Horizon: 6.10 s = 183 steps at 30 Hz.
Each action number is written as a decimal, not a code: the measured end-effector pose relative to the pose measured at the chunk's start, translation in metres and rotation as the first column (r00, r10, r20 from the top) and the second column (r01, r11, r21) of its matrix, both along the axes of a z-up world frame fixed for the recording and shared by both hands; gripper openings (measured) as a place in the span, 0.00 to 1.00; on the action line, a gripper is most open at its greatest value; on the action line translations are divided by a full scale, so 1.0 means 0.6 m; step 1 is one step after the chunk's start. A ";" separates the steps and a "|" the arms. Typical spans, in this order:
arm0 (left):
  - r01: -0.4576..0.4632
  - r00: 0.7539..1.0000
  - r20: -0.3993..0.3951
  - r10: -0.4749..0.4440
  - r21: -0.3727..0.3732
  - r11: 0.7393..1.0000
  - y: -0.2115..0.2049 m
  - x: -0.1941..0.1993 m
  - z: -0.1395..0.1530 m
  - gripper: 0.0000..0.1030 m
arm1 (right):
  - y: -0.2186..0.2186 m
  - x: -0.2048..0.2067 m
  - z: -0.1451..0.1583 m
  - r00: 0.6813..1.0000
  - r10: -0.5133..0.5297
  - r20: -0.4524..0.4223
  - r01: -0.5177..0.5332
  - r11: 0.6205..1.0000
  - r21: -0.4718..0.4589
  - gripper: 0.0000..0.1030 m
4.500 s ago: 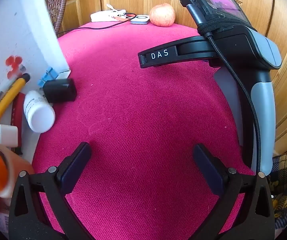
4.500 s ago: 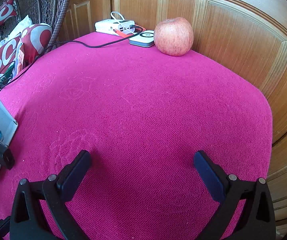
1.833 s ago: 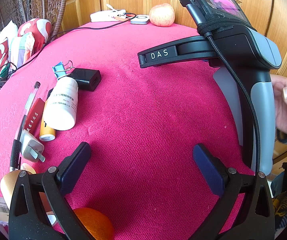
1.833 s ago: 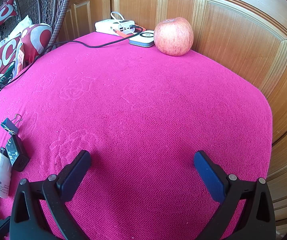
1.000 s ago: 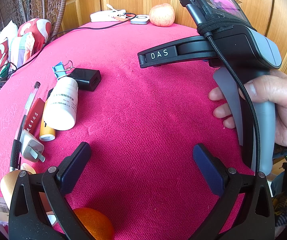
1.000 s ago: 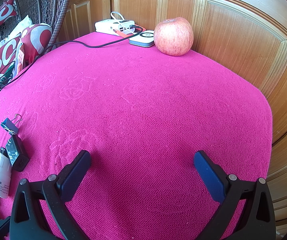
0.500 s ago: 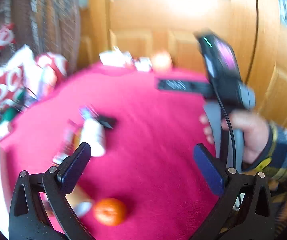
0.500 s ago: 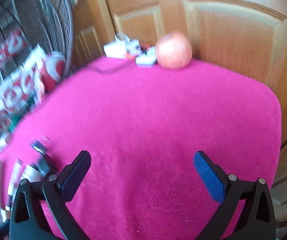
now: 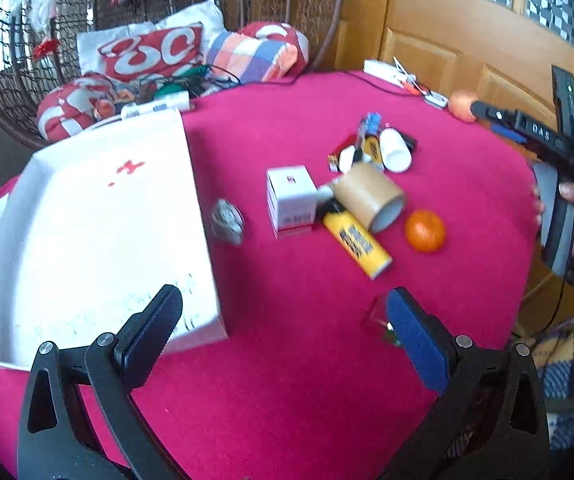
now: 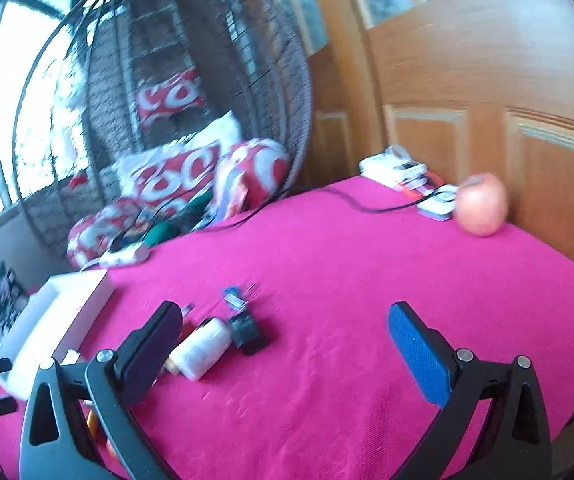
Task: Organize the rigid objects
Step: 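Grasp the red cylindrical can with the left gripper while the right gripper grasps the tangerine, then carry the red can and tangerine into the white tray and release both, then grasp the yellow lighter with the left gripper while the right gripper grasps the brown tape roll, then carry the yellow lighter and tape roll into the white tray and release both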
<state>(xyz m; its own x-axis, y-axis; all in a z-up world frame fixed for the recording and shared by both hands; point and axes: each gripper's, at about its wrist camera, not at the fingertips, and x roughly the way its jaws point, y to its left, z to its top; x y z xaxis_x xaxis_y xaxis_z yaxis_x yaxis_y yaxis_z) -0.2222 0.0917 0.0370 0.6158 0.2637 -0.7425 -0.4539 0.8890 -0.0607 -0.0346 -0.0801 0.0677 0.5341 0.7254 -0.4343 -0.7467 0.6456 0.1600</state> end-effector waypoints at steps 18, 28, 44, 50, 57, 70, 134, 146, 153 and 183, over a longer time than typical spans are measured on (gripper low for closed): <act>0.282 0.956 -0.063 -0.285 -0.057 0.958 -0.074 0.077 -0.057 0.59 | 0.099 -0.139 -0.066 0.834 0.538 -0.125 -0.551 0.800 -0.235 0.90; 0.259 0.965 -0.033 -0.260 -0.044 0.965 -0.076 0.059 -0.051 0.43 | 0.116 -0.150 -0.105 0.809 0.558 -0.184 -0.585 0.733 -0.347 0.40; -0.073 0.968 0.246 0.055 0.063 0.995 0.010 0.001 0.082 0.43 | 0.090 -0.124 0.039 0.848 0.530 0.009 -0.527 0.845 -0.096 0.39; -0.195 0.953 0.248 0.173 0.065 0.979 0.051 -0.022 0.090 0.43 | 0.119 -0.137 0.066 0.833 0.552 0.046 -0.548 0.833 -0.075 0.39; -0.270 0.939 0.238 0.249 0.058 0.961 0.077 -0.051 0.087 0.43 | 0.150 -0.164 0.078 0.804 0.590 0.066 -0.586 0.807 -0.077 0.39; -0.349 0.913 0.242 0.328 0.048 0.936 0.096 -0.087 0.087 0.43 | 0.183 -0.182 0.086 0.781 0.621 0.066 -0.617 0.784 -0.069 0.39; -0.479 0.808 0.362 0.465 -0.055 0.876 0.160 -0.108 0.099 1.00 | 0.236 -0.142 0.104 0.911 0.404 0.080 -0.409 0.911 0.062 1.00; 0.047 0.994 0.106 -0.033 -0.128 0.991 0.009 0.097 0.005 1.00 | 0.098 -0.019 0.011 0.978 0.189 -0.088 -0.189 0.982 0.015 1.00; 0.073 0.997 -0.006 -0.075 -0.166 0.983 -0.003 0.147 -0.038 0.89 | 0.070 -0.007 -0.040 0.957 0.220 -0.191 -0.227 0.974 -0.014 1.00; 0.013 1.000 -0.006 -0.013 -0.062 0.998 0.010 0.104 -0.051 0.12 | 0.180 -0.107 -0.102 0.829 0.459 -0.320 -0.535 0.819 -0.209 0.50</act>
